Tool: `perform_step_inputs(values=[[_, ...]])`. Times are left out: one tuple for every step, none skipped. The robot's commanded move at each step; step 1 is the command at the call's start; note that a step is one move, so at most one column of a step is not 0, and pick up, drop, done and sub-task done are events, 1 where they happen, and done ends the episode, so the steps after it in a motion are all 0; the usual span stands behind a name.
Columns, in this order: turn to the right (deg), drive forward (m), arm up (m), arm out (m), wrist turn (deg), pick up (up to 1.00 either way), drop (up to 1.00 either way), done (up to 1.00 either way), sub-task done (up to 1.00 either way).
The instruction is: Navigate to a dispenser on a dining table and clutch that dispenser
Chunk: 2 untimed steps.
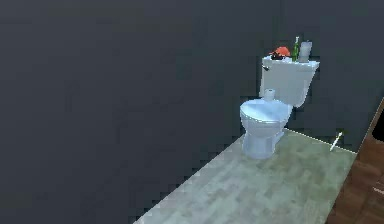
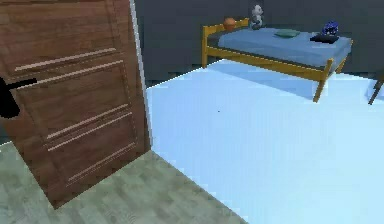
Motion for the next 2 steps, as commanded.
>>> perform_step_inputs(values=[[-21.0, 0.0, 0.0, 0.0, 0.0, 0.0, 0.0, 0.0, 0.0], [0.0, 0.05, 0.0, 0.0, 0.0, 0.0, 0.0, 0.0, 0.0]])
